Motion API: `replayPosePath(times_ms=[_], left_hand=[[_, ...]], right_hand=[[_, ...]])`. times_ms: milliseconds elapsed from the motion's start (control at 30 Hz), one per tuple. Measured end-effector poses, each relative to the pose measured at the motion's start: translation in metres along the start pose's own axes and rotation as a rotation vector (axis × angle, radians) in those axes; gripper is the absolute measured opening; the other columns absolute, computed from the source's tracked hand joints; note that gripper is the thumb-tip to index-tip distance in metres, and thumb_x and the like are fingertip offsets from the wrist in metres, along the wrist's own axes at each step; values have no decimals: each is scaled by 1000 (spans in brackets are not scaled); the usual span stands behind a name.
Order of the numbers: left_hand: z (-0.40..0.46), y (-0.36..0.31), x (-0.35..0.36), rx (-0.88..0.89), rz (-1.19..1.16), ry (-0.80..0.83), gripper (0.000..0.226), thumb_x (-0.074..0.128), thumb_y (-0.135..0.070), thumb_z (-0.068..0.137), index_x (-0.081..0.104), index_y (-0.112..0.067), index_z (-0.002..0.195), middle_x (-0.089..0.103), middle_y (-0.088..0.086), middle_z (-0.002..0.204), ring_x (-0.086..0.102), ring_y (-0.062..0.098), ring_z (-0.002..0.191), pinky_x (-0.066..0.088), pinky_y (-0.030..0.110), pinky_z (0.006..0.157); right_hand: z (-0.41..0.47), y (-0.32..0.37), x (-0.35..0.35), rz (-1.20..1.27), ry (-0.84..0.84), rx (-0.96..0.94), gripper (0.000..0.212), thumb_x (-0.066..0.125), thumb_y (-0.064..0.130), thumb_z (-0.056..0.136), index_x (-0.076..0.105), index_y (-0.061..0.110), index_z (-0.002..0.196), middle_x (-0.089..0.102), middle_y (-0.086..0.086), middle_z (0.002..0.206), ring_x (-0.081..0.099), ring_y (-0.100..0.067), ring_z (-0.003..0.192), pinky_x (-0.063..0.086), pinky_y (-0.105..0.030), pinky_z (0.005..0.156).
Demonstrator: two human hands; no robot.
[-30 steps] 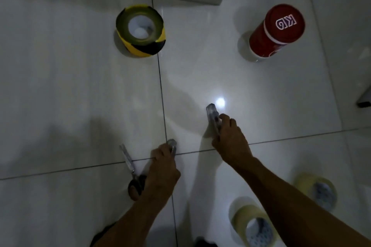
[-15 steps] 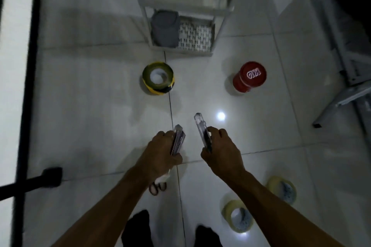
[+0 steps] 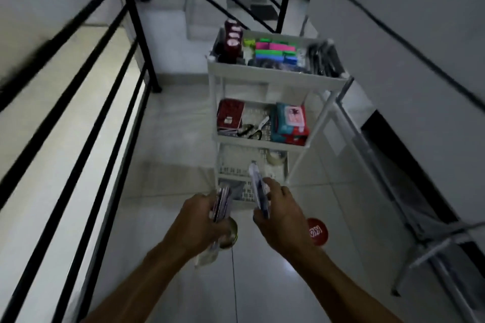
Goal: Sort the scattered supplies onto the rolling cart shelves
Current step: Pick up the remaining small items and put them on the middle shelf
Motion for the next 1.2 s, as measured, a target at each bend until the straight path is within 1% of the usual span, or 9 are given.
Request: replayPosePath(times_ms=[100, 200, 400, 600, 700, 800, 1000, 1100, 1200], left_hand=[[29, -26, -24, -9, -75, -82, 24, 75, -14, 70, 65, -32, 82, 60, -23, 60, 55, -16, 55, 39, 2, 50], [66, -30, -21, -24, -160, -127, 24, 77, -21, 72, 61, -38, 78, 54, -35, 49, 52, -24, 53, 33, -4, 49], [171, -15, 11, -18, -122, -126, 26, 72, -11, 80, 68, -17, 104, 65, -9, 81, 55, -11, 50, 37, 0, 51], [257, -17, 22, -37, -58, -249, 22, 70, -14, 82, 67, -10, 104, 69, 3, 89, 63, 14, 76, 41, 5, 56], [275, -14, 23, -61, -47, -258, 24, 70, -14, 83, 68, -8, 106, 71, 5, 92, 65, 14, 79, 45, 9, 60], [285, -10, 21, -71, -12, -253, 19, 69, -17, 83, 67, -12, 101, 71, 3, 88, 64, 11, 74, 43, 3, 55], [307, -12, 30, -38, 155, -211, 22, 67, -25, 83, 66, -10, 98, 70, 2, 84, 53, 7, 62, 40, 7, 54], [320, -26, 45, -12, 143, -198, 29, 68, -27, 81, 66, -6, 101, 72, 9, 91, 64, 18, 73, 52, 26, 64], [337, -40, 55, -37, 141, -256, 32, 71, -26, 80, 66, -5, 104, 71, 10, 98, 66, 19, 81, 52, 24, 66]], right_hand=[[40, 6, -21, 68, -5, 80, 62, 70, 29, 83, 33, 34, 133, 55, -2, 121, 60, -18, 100, 58, -35, 79], [79, -11, -19, 68, 1, 118, 51, 69, 28, 84, 37, 35, 124, 58, -5, 119, 62, -20, 99, 57, -28, 73], [154, -59, 3, 16, -13, 53, 24, 68, 27, 87, 56, 24, 108, 67, -2, 109, 64, -16, 95, 36, -3, 54], [217, -60, 26, -61, -15, 27, 35, 62, 25, 92, 58, 17, 126, 67, 1, 97, 63, -10, 81, 55, -23, 71], [241, -54, 29, -108, -74, 4, 18, 58, 21, 95, 65, 14, 111, 65, -5, 106, 63, -15, 85, 55, -27, 72], [252, -53, 31, -268, -114, 28, 22, 60, 18, 95, 66, 10, 114, 57, -14, 125, 61, -26, 104, 55, -35, 80], [221, -60, 49, -301, -20, -104, 41, 70, 11, 82, 61, 7, 122, 60, -15, 125, 55, -32, 115, 50, -44, 95], [202, -72, 50, -214, -29, -95, 54, 67, 13, 84, 52, 8, 136, 55, -15, 133, 51, -31, 123, 46, -42, 102], [189, -84, 44, -154, -82, -68, 61, 73, 9, 77, 53, 6, 135, 56, -15, 132, 53, -30, 122, 47, -40, 99]])
Point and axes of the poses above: each hand's wrist, its own z-axis towards the middle knuckle, its own x-axis out of the palm, y = z × x, the point moved 4 cm from there along z, towards the middle knuckle
